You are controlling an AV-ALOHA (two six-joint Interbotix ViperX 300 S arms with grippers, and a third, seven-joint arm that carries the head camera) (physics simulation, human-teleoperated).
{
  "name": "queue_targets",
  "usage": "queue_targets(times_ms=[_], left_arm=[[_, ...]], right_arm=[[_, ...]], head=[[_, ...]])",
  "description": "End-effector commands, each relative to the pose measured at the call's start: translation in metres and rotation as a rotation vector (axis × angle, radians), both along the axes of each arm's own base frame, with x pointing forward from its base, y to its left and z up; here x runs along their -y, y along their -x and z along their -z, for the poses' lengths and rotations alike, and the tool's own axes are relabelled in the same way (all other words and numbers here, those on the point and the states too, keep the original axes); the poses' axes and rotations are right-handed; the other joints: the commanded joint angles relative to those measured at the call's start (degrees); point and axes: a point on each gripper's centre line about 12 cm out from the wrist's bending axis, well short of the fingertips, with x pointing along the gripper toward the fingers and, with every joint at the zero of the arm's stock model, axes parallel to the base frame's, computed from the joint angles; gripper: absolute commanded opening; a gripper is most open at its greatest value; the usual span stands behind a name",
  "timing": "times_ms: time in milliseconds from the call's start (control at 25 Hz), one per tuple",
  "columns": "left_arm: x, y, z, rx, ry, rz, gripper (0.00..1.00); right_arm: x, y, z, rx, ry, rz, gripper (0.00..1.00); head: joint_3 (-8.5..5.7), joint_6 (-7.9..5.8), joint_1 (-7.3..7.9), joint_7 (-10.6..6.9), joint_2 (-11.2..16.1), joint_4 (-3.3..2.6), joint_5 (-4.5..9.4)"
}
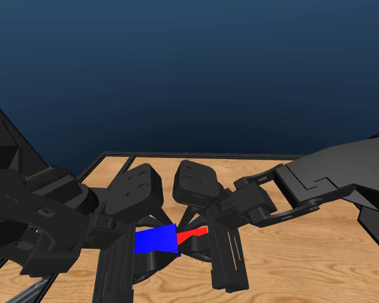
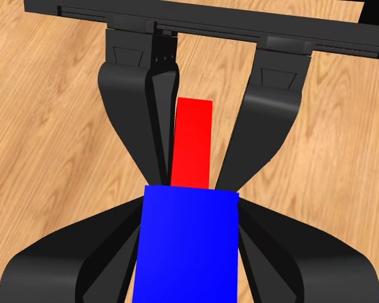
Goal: Insert peg into socket
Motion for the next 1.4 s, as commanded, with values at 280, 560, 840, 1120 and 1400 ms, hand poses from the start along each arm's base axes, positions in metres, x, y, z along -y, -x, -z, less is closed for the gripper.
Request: queue_targets(times_ms=[280, 560, 840, 1120, 1400], left_arm=[[-0.013, -0.006, -0.017, 0.067, 0.005, -0.019, 0.0], [-0.011, -0.006, -0.022, 0.079, 0.011, -0.032, 0.0], [-0.012, -0.01, -0.024, 0.088, 0.027, -0.021, 0.0], [-0.013, -0.014, -0.011, 0.071, 0.034, -0.013, 0.0], [-0.012, -0.012, -0.011, 0.055, 0.019, -0.013, 0.0]], right_arm=[[0.013, 0.04, -0.015, 0.002, -0.069, 0.052, 1.0], [0.016, 0.065, -0.009, -0.049, -0.079, 0.072, 1.0], [0.027, 0.069, -0.022, -0.023, -0.041, 0.078, 0.0], [0.021, 0.052, -0.046, 0.047, 0.001, 0.038, 0.0], [0.016, 0.018, -0.035, 0.104, -0.032, 0.027, 0.0]], head=[[-1.02, -0.55, 0.6, -0.51, -0.64, 0.03, -0.14], [-1.1, -0.88, 0.06, -0.88, -0.67, -0.16, 0.4], [-1.05, -0.81, -0.5, -0.7, -0.55, -0.25, 0.86], [-1.07, -0.64, -0.79, -0.54, -0.35, -0.27, 1.26], [-1.09, -0.53, -0.49, -0.37, -0.38, -0.17, 1.11]])
